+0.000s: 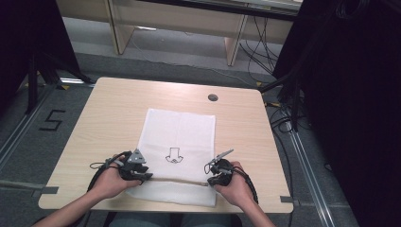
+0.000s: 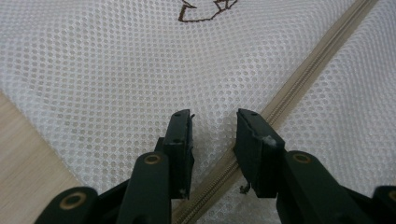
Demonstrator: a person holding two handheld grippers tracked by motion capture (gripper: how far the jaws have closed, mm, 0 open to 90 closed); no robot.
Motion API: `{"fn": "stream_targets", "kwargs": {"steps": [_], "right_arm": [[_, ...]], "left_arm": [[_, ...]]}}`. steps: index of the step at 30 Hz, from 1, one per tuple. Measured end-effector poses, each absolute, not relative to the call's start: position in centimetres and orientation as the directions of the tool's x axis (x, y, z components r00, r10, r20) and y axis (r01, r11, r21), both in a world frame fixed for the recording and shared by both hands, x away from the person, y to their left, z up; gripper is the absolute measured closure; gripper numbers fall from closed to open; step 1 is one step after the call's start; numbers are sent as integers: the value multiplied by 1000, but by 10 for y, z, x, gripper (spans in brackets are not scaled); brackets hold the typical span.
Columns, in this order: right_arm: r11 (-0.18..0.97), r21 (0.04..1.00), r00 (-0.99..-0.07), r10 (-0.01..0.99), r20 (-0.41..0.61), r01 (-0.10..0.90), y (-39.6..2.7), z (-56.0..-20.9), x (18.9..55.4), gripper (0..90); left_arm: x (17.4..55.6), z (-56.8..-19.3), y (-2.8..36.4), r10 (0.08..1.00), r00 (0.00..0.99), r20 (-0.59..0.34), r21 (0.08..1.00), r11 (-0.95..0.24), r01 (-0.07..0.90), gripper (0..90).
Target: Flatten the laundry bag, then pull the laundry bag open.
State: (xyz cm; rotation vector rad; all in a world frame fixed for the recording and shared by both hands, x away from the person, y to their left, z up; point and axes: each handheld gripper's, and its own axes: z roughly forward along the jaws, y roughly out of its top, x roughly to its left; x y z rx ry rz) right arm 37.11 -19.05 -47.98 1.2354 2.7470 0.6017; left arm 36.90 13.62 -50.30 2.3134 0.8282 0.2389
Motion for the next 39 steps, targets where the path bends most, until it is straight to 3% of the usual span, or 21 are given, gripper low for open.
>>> {"fn": "stream_targets", "kwargs": {"steps": [6, 10, 19, 35, 39], "right_arm": [[561, 370, -635, 764, 113, 740, -194, -475, 371, 841], [539, 443, -636, 766, 98, 717, -205, -466, 373, 806], [444, 496, -568, 813, 128, 747, -228, -463, 373, 728], [424, 507, -547, 829, 117, 751, -228, -461, 364, 730], [446, 491, -569, 811, 132, 748, -226, -462, 368, 811]], "left_arm": [[370, -502, 135, 629, 776, -39, 669, -560, 488, 638], [372, -494, 137, 636, 772, -25, 716, -527, 457, 610], [375, -481, 128, 638, 769, -35, 782, -462, 419, 500], [373, -474, 111, 620, 784, -38, 807, -444, 390, 482], [374, -472, 107, 624, 779, -59, 812, -423, 401, 490]]}}
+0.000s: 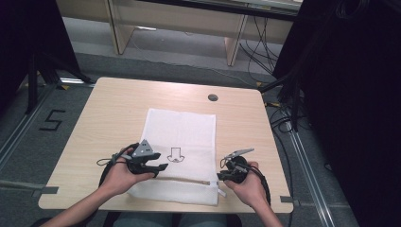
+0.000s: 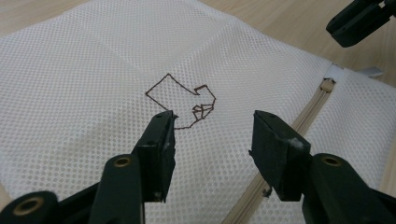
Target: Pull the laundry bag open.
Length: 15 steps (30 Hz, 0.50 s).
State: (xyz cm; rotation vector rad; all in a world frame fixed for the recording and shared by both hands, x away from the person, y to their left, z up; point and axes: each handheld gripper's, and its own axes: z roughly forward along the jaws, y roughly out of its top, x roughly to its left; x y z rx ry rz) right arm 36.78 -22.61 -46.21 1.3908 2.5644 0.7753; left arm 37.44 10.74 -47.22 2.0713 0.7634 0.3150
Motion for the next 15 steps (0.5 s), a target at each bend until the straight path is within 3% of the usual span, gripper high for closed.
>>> {"fn": "stream_targets", "kwargs": {"steps": [4, 15], "right_arm": [[448, 462, -569, 807, 161, 765, -224, -463, 370, 900], [403, 405, -517, 826, 226, 821, -214, -463, 371, 900]], "left_arm": [[374, -473, 98, 615, 784, -84, 807, -420, 415, 488], [373, -471, 77, 564, 823, -61, 807, -457, 374, 525]]}}
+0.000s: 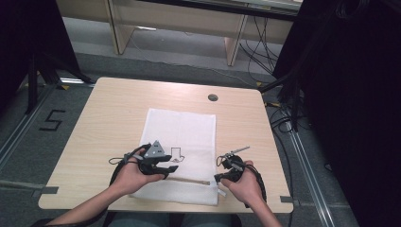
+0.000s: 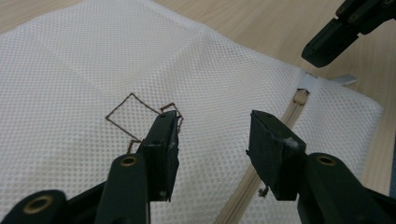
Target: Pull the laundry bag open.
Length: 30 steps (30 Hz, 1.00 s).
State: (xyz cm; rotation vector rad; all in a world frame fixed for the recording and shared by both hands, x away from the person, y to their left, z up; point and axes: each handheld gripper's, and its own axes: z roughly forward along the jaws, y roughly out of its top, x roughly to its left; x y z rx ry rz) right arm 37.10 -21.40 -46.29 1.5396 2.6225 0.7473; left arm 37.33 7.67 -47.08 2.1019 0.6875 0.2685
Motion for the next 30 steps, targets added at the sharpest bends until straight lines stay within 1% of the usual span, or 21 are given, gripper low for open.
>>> {"fn": "stream_targets", "kwargs": {"steps": [1, 2, 3, 4, 6, 7, 8, 10, 11, 17, 19, 21, 23, 24, 26, 27, 30], "right_arm": [[415, 413, -531, 819, 220, 811, -214, -464, 372, 900], [407, 393, -515, 827, 225, 825, -211, -463, 371, 900], [425, 401, -536, 814, 223, 812, -211, -465, 372, 900], [418, 385, -522, 824, 221, 823, -209, -465, 371, 900], [431, 369, -528, 820, 219, 823, -207, -468, 371, 900], [444, 367, -540, 812, 219, 817, -206, -469, 372, 900], [459, 370, -555, 803, 217, 808, -207, -471, 373, 900], [446, 358, -538, 813, 222, 821, -206, -472, 373, 900], [459, 364, -553, 804, 217, 810, -206, -474, 375, 900], [473, 342, -557, 804, 210, 812, -205, -482, 376, 900], [472, 333, -553, 806, 214, 816, -204, -482, 376, 900], [471, 331, -549, 810, 206, 818, -203, -482, 375, 900], [467, 336, -545, 815, 195, 818, -201, -482, 374, 900], [488, 332, -562, 808, 178, 807, -200, -481, 374, 900], [485, 322, -552, 817, 166, 813, -199, -480, 374, 900], [484, 321, -552, 816, 169, 814, -198, -481, 374, 900], [491, 320, -557, 815, 159, 810, -197, -480, 374, 900]], "left_arm": [[373, -470, 75, 555, 830, -61, 801, -469, 372, 527], [372, -471, 73, 550, 833, -63, 803, -468, 370, 532], [372, -471, 71, 546, 835, -66, 805, -465, 367, 538], [371, -471, 68, 542, 838, -66, 802, -470, 367, 542], [371, -471, 63, 536, 841, -75, 804, -466, 369, 552], [372, -470, 61, 531, 844, -74, 799, -475, 369, 557], [372, -471, 58, 528, 844, -92, 802, -462, 377, 562], [374, -471, 54, 514, 854, -82, 791, -487, 369, 571], [374, -472, 51, 513, 854, -91, 797, -476, 371, 576], [373, -473, 39, 478, 875, -77, 785, -512, 348, 609], [372, -474, 35, 467, 880, -82, 790, -508, 343, 624], [373, -475, 32, 458, 886, -70, 787, -521, 330, 631], [372, -475, 28, 450, 890, -71, 781, -530, 330, 642], [372, -475, 27, 442, 894, -77, 780, -532, 330, 649], [372, -477, 22, 438, 895, -86, 780, -529, 334, 658], [373, -478, 22, 425, 902, -74, 773, -547, 321, 661], [373, -480, 15, 414, 907, -79, 774, -548, 318, 671]]}}
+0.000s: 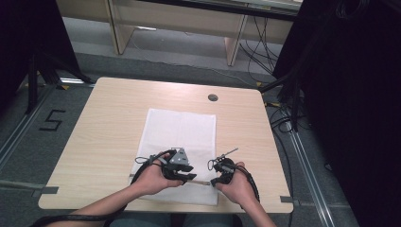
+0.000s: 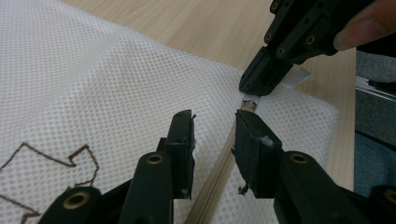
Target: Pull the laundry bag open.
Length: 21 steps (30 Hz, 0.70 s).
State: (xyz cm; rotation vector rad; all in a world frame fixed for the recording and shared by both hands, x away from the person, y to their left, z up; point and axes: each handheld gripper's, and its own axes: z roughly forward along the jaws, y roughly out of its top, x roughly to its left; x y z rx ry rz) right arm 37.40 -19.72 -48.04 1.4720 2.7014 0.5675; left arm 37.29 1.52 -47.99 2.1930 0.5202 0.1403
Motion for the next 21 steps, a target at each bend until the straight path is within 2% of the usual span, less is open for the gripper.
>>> {"fn": "stream_targets", "kwargs": {"steps": [12, 14, 21], "right_arm": [[484, 329, -557, 811, 179, 811, -200, -481, 375, 900], [479, 326, -551, 815, 180, 815, -200, -481, 374, 900], [471, 330, -546, 816, 190, 818, -201, -481, 374, 900]], "left_arm": [[374, -494, -11, 339, 938, -73, 751, -600, 275, 708], [375, -497, -16, 340, 935, -100, 756, -585, 293, 710], [375, -504, -27, 320, 942, -98, 742, -608, 284, 718]]}}
